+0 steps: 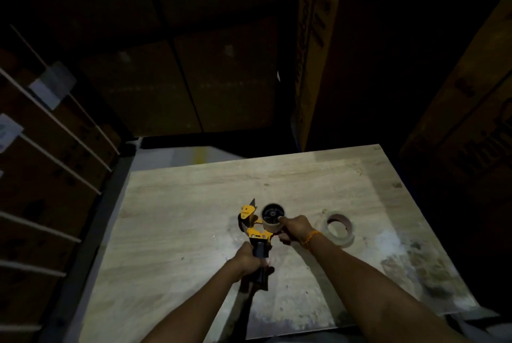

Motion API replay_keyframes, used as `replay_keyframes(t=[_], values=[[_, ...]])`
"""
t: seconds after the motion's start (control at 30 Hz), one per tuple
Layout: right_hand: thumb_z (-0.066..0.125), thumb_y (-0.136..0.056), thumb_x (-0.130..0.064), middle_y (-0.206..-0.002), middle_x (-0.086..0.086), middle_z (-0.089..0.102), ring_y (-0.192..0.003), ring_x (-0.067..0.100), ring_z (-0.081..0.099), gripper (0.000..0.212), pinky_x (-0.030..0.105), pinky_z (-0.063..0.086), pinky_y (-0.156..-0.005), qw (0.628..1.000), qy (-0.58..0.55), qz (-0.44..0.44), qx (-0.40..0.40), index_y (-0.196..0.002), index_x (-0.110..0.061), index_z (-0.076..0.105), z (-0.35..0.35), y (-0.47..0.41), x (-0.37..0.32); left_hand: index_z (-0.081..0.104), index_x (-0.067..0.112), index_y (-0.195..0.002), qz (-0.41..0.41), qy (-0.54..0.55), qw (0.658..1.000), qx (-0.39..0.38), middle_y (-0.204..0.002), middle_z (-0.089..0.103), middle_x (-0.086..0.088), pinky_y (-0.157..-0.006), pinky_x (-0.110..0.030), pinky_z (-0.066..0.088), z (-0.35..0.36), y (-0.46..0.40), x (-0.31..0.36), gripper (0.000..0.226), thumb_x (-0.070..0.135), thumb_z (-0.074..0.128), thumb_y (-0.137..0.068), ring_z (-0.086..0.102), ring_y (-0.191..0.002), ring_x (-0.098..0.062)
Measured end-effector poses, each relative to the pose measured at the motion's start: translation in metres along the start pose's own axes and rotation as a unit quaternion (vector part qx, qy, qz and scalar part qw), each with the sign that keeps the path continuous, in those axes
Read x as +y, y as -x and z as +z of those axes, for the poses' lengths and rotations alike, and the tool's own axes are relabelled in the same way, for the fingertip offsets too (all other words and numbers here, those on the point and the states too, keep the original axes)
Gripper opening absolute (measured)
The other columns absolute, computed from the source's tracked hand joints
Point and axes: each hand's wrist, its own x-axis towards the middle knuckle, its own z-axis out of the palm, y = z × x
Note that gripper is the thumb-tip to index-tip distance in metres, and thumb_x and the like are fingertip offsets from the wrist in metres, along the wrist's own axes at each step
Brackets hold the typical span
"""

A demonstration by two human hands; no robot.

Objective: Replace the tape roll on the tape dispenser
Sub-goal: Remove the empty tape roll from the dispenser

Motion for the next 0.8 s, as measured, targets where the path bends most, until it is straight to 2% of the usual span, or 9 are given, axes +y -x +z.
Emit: replay_keyframes(t=[0.07,0.17,0.23,0.3,0.43,0.53,0.6,0.67,0.8], values=[[0.078,-0.087,-0.022,-0.053,0.017,0.059,-0.034,0.022,0.054,0.041,0.029,0.043,-0.040,0.999,-0.003,0.014,0.031,-0.068,0.009,0.058,0.006,0.065,-0.034,0.057,0.012,-0.126,0.000,-0.044,0.999,-0.004,-0.121,0.065,-0.006,-0.091,-0.040,0.058,-0.002,-0.018,-0.016,0.060,0.030,0.087,-0.077,0.063,-0.108,-0.021],[0.075,-0.092,-0.018,-0.050,0.009,0.056,-0.026,0.014,0.049,0.039,0.016,0.032,-0.030,0.997,-0.026,0.011,0.067,-0.066,0.006,0.059,0.007,0.068,-0.040,0.052,0.013,-0.133,0.003,-0.104,0.994,-0.011,-0.131,0.061,-0.003,-0.095,-0.041,0.055,-0.003,-0.009,-0.011,0.068,0.032,0.086,-0.077,0.060,-0.119,-0.026],[0.080,-0.087,-0.031,-0.051,0.012,0.061,-0.037,0.020,0.058,0.046,0.019,0.041,-0.031,0.996,-0.018,0.024,0.081,-0.060,0.001,0.061,0.012,0.054,-0.038,0.047,0.013,-0.136,0.004,-0.137,0.990,-0.015,-0.134,0.057,-0.004,-0.093,-0.040,0.053,-0.001,-0.016,-0.016,0.074,0.036,0.085,-0.078,0.057,-0.122,-0.028],[0.085,-0.079,-0.040,-0.053,0.015,0.068,-0.045,0.027,0.067,0.049,0.036,0.059,-0.043,0.994,0.009,0.027,0.107,-0.058,-0.001,0.065,0.017,0.046,-0.035,0.046,0.016,-0.139,0.019,-0.155,0.988,-0.015,-0.138,0.057,-0.003,-0.093,-0.036,0.051,-0.002,-0.002,-0.005,0.078,0.040,0.085,-0.076,0.057,-0.123,-0.026],[0.083,-0.072,-0.037,-0.047,0.013,0.067,-0.041,0.029,0.066,0.043,0.046,0.059,-0.047,0.994,0.017,0.043,0.102,-0.056,-0.001,0.067,0.025,0.027,-0.035,0.051,0.018,-0.143,0.056,-0.196,0.979,-0.021,-0.134,0.060,-0.007,-0.089,-0.027,0.045,-0.006,0.019,0.016,0.064,0.029,0.080,-0.087,0.058,-0.125,-0.027],[0.079,-0.075,-0.028,-0.053,0.016,0.068,-0.040,0.027,0.061,0.036,0.039,0.055,-0.047,0.994,0.019,0.048,0.093,-0.061,0.003,0.067,0.024,0.035,-0.045,0.058,0.019,-0.138,0.075,-0.233,0.969,-0.027,-0.120,0.066,-0.011,-0.080,-0.027,0.042,-0.010,0.023,0.023,0.057,0.035,0.078,-0.088,0.062,-0.108,-0.024],[0.079,-0.078,-0.024,-0.054,0.017,0.067,-0.041,0.027,0.060,0.033,0.033,0.053,-0.046,0.995,0.020,0.044,0.091,-0.061,0.002,0.066,0.024,0.034,-0.046,0.067,0.013,-0.121,0.059,-0.262,0.963,-0.032,-0.092,0.063,-0.008,-0.072,-0.028,0.039,-0.012,0.021,0.025,0.046,0.042,0.077,-0.086,0.057,-0.089,-0.020],[0.079,-0.079,-0.022,-0.057,0.018,0.067,-0.042,0.028,0.060,0.033,0.033,0.052,-0.047,0.995,0.019,0.040,0.093,-0.062,0.002,0.066,0.024,0.032,-0.046,0.063,0.016,-0.100,0.041,-0.284,0.958,-0.025,-0.075,0.054,0.001,-0.067,-0.030,0.039,-0.015,0.017,0.027,0.040,0.049,0.078,-0.083,0.057,-0.081,-0.021],[0.082,-0.079,-0.027,-0.058,0.020,0.066,-0.042,0.027,0.058,0.039,0.031,0.049,-0.043,0.994,0.012,0.039,0.106,-0.059,0.001,0.064,0.023,0.026,-0.042,0.061,0.013,-0.096,0.046,-0.340,0.939,-0.021,-0.081,0.057,-0.002,-0.066,-0.033,0.044,-0.020,0.003,0.027,0.050,0.058,0.076,-0.079,0.060,-0.081,-0.024]])
